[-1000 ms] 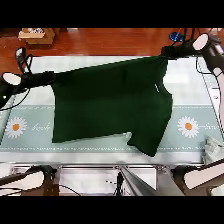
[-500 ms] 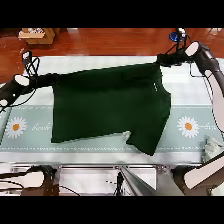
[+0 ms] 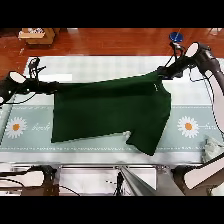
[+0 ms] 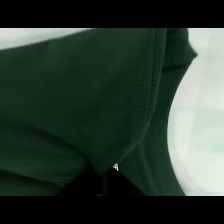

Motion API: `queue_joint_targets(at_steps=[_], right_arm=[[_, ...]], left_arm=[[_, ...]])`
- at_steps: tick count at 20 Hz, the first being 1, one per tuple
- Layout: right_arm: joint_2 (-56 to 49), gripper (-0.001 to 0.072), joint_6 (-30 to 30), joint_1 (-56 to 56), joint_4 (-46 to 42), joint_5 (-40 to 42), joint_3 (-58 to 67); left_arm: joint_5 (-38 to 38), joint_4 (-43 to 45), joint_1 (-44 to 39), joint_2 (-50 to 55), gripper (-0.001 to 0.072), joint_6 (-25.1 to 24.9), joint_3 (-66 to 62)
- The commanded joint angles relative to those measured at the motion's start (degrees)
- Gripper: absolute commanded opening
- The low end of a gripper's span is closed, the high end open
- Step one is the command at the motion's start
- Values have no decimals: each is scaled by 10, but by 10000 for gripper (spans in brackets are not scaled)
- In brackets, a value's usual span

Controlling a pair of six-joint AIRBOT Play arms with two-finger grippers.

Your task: Fold the shirts.

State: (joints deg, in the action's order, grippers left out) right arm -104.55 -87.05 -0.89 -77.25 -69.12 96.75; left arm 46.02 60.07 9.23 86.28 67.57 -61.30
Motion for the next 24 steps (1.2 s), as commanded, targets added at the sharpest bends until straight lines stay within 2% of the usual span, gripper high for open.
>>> queue_joint_targets(at_steps=[1,3,4,6,7,8,10,11,13,15,17,24], right_arm=[[-7,69,-14,3,-20,-25,-4],[4,382,10,2,-21,-31,-4],[17,450,30,-1,-28,-43,-4],[55,497,67,-12,-74,-107,-4],[74,497,83,-23,-108,-158,-4],[93,496,80,-41,-103,-192,-12],[137,496,94,-84,-32,-199,-70],[158,496,109,-104,-2,-198,-111],[198,496,146,-144,43,-193,-207],[226,496,163,-182,79,-167,-285],[243,496,170,-208,98,-143,-339],[248,496,188,-218,115,-114,-374]], left_arm=[[34,23,2,6,45,21,-2],[66,29,5,3,337,21,-19],[105,41,14,1,423,21,-42],[201,64,42,-7,439,21,-94],[248,57,61,-17,439,12,-102],[299,55,80,-30,439,-13,-92],[343,41,118,-63,444,-22,-32],[344,26,141,-88,472,-35,17],[358,-13,191,-134,472,-87,114],[389,-15,233,-156,479,-113,185],[404,-15,257,-158,669,-115,239],[395,11,244,-156,674,-118,316]])
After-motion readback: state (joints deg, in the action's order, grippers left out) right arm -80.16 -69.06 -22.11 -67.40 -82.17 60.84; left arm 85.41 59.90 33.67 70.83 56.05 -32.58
